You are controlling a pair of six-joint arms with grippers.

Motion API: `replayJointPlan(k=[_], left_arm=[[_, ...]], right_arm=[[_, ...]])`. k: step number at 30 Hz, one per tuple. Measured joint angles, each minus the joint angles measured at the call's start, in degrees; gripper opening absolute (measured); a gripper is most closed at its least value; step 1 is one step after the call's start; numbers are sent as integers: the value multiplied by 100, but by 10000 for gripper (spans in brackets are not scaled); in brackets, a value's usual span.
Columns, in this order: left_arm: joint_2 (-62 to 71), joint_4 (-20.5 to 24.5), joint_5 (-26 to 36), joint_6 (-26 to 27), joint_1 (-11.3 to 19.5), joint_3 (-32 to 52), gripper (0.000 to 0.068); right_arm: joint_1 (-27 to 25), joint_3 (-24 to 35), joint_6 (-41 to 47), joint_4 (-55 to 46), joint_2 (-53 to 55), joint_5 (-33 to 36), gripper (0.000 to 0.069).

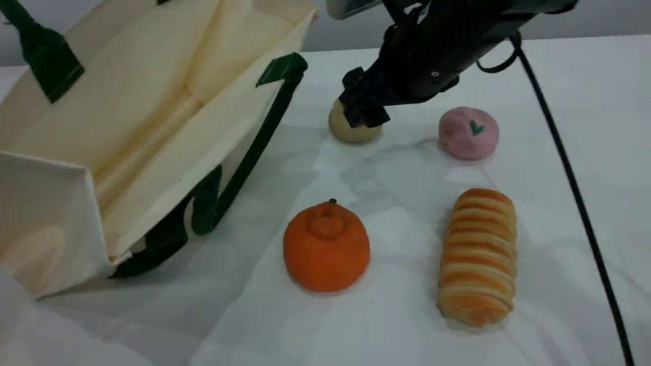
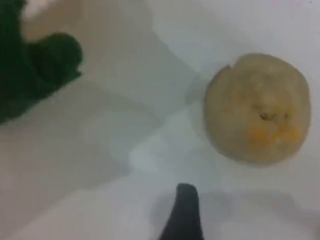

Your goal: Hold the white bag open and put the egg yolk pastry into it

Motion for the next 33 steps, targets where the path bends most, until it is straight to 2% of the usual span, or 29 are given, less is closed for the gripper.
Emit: replayJointPlan(k=[3,16,22,24,27,33], left_arm=[[0,208,0,-64,0,0,104],[0,158,0,-60,0,0,104],[0,153,0,-54,0,0,104],[0,153,0,-29,0,0,104],[0,153,2,-23,0,0,104],[0,153,2,-5,0,0,104]], right_arm=[[0,-197,-15,0,230,20,575],[0,-1360,-4,-2,1122,266,575],[-6,-1572,-40,-7,1333,65,566],[-6,-1593,-91,-7,1404,-11,542],[-6,-1598,-168,-9,1516,-83,468],[-8,-1598,-175,-9,1579,-85,234]])
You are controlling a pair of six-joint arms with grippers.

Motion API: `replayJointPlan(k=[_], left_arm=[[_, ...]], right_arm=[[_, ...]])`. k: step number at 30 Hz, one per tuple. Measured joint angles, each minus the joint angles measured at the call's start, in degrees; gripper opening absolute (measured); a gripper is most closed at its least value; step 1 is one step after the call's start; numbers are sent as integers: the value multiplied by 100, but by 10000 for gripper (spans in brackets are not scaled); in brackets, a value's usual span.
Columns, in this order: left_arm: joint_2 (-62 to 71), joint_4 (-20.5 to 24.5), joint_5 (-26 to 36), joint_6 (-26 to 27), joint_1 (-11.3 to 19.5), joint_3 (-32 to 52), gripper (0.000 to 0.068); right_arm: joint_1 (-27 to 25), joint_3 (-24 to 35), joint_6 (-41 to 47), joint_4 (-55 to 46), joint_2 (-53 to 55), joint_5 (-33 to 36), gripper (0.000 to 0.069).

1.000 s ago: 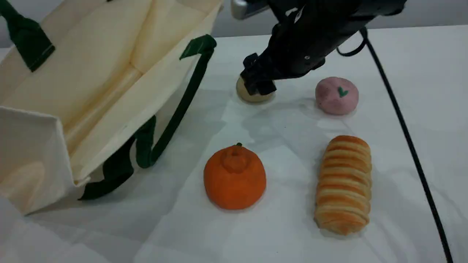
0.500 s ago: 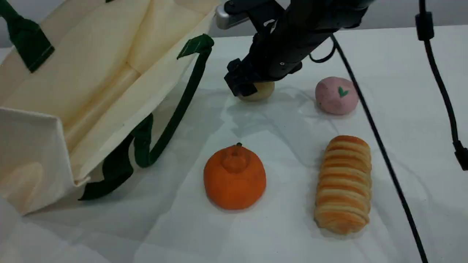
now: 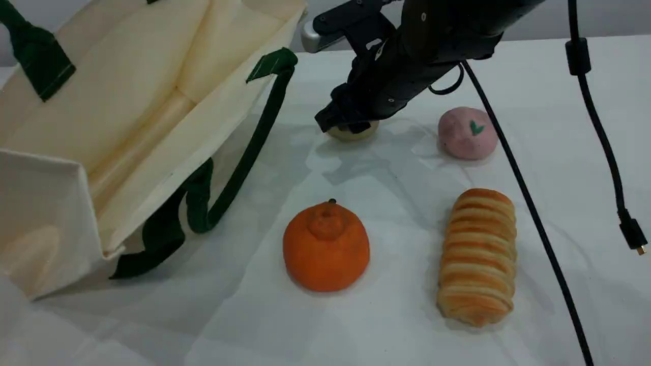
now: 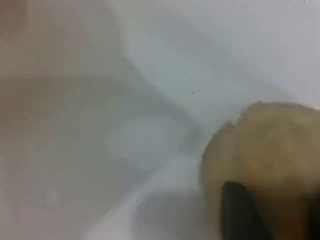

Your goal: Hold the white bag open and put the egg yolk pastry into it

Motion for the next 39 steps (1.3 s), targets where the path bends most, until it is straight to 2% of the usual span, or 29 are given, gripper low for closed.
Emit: replayJointPlan(k=[4,7,11,15,25,35,39], left_arm=[[0,0,0,0,0,0,104],[0,0,0,19,0,0,104],[0,0,0,41,0,0,104],[0,-11,0,135,0,0,104],[0,-22,0,214,0,0,104],[0,-235,0,877,0,0,104],[21,-623,5,1276,0,-91,104]], right_arm=[[0,0,-258,0,4,112,72],[0,5,-294,-5,-59,218,27],[0,28,-294,-18,-308,543,19],[-47,22,-294,-148,-706,521,15],[-655,17,-78,-454,-1339,1189,15],[-1381,16,95,-536,-2159,1650,15],[-1376,16,138,-536,-2555,1831,15]])
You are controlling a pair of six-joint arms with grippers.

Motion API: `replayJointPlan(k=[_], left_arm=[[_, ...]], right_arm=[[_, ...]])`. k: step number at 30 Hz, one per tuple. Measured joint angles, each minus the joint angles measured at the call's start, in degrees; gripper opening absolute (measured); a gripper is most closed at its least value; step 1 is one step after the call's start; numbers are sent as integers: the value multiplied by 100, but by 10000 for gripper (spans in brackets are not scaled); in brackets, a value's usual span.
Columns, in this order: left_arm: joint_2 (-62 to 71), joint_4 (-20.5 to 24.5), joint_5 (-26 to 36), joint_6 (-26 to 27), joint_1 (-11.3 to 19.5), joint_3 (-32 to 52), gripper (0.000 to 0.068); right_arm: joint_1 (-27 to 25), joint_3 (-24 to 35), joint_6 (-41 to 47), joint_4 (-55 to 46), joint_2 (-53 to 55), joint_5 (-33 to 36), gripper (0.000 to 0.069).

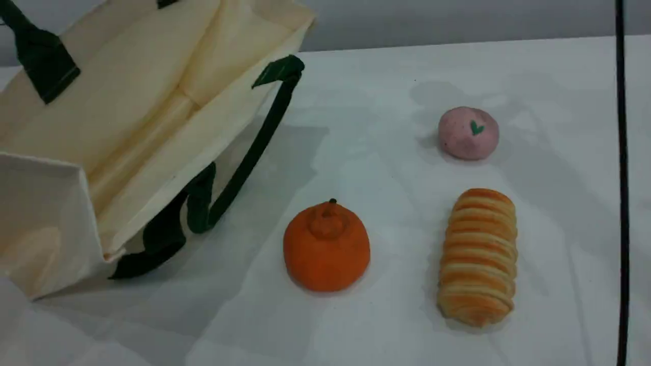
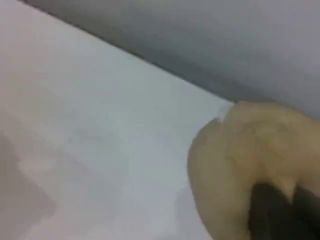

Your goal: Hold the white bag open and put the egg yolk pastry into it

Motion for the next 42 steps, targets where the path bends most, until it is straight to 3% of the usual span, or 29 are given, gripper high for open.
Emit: replayJointPlan(k=[10,23,31,34,38,42], left_arm=[[450,-586,7,685,0,-866,103],[1163,-2334,0,2199,0,-972,103],[1275,-2616,-7,2522,-17,-1544,103],[1341,-2695,-12,2764,-207,-1544,103],[1422,-2606,-5,3041,-508,-1545,103],[1464,-2395,-6,3056,-533,-1550,103]], right_arm=[[0,0,173,-70,-765,403,15],[0,0,235,-75,-788,712,15],[0,0,235,-70,-800,771,15],[0,0,238,-70,-800,845,15],[5,0,194,-90,-800,1016,15],[5,0,194,-115,-809,1063,15]])
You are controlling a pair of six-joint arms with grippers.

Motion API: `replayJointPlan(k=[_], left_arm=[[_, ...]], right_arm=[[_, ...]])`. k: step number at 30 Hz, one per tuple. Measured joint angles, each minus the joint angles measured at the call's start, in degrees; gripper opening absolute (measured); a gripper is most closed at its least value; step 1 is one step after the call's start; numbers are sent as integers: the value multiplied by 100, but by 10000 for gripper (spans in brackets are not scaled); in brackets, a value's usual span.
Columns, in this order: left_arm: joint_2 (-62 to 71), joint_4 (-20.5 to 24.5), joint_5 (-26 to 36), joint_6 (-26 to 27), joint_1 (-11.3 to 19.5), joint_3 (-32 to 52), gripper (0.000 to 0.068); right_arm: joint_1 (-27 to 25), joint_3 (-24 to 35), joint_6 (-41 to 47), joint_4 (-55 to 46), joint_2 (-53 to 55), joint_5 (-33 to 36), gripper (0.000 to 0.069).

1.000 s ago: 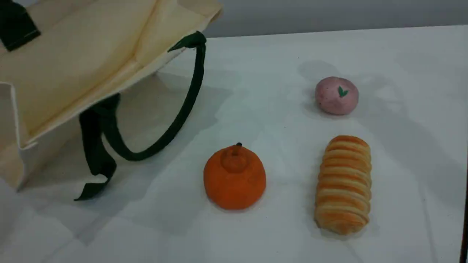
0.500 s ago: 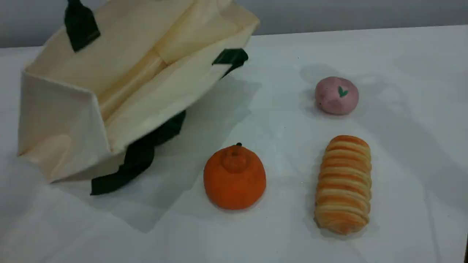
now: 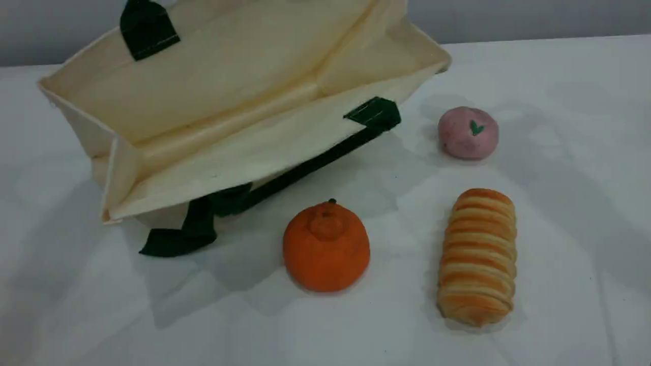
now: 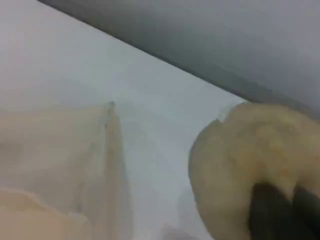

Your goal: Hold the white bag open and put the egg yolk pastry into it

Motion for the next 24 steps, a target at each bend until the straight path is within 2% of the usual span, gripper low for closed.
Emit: replayJointPlan(k=[2,10,15,24], left_arm=[[6,182,-6,-18,7,0,103],[6,164,-1,-22,7,0,103],[6,164,-1,-22,7,0,103],[6,164,-1,-98,7,0,103]], right_arm=[[0,11,0,0,-71,54,15],[6,154,123,99,-820,84,15],[80,663,276,138,-1389,-19,15],[660,2045,450,542,-2541,-921,15]])
